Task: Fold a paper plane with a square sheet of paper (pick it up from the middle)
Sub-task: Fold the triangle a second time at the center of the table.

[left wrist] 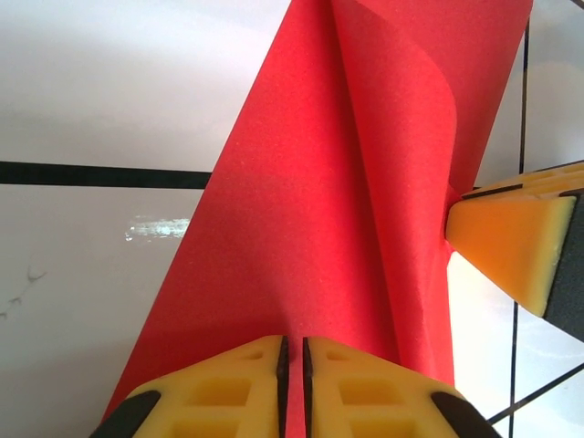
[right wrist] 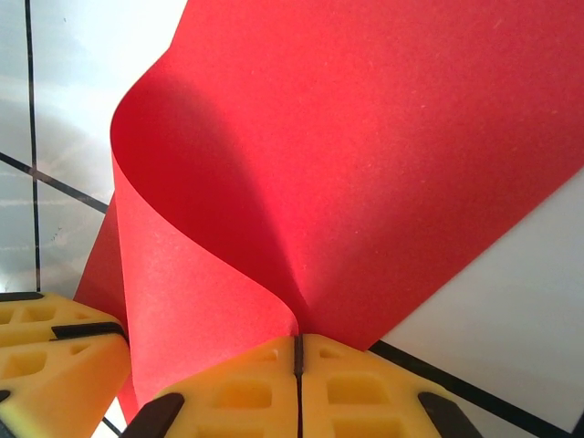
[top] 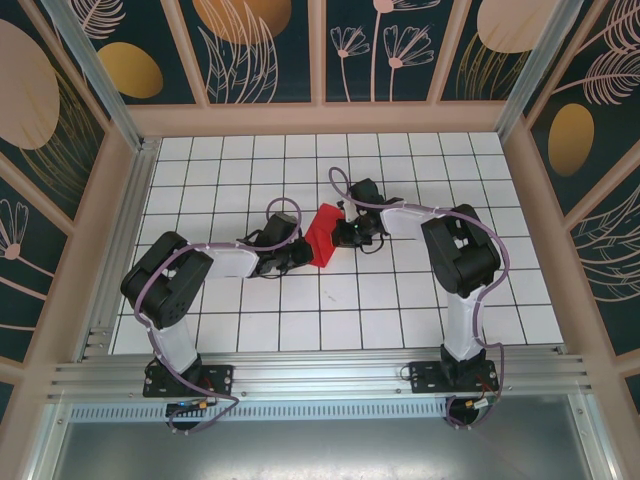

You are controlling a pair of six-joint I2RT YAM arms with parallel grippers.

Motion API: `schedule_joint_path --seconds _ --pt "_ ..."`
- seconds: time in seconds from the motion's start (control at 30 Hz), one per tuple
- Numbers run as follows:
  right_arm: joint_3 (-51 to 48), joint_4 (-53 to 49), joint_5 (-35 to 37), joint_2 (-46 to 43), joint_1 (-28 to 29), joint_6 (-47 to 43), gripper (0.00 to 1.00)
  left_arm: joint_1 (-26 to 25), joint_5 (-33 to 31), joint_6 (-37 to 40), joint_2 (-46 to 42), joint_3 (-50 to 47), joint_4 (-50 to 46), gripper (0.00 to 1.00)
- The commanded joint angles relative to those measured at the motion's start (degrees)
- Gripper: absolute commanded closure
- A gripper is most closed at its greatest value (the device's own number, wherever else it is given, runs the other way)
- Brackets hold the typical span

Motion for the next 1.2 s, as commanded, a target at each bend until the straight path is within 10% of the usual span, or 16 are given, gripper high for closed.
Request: schedule_joint_path --seconds 0.0,1.17 --pt "1.6 -1.7 1.3 1.9 0.4 -1.6 0.91 0.1 2.0 1.1 -2.6 2.0 -0.7 0.8" --pt "2.1 -2.8 1.2 3.6 1.2 -2.2 0.91 -0.6 14.1 -2.9 3.8 2.5 7.1 0.87"
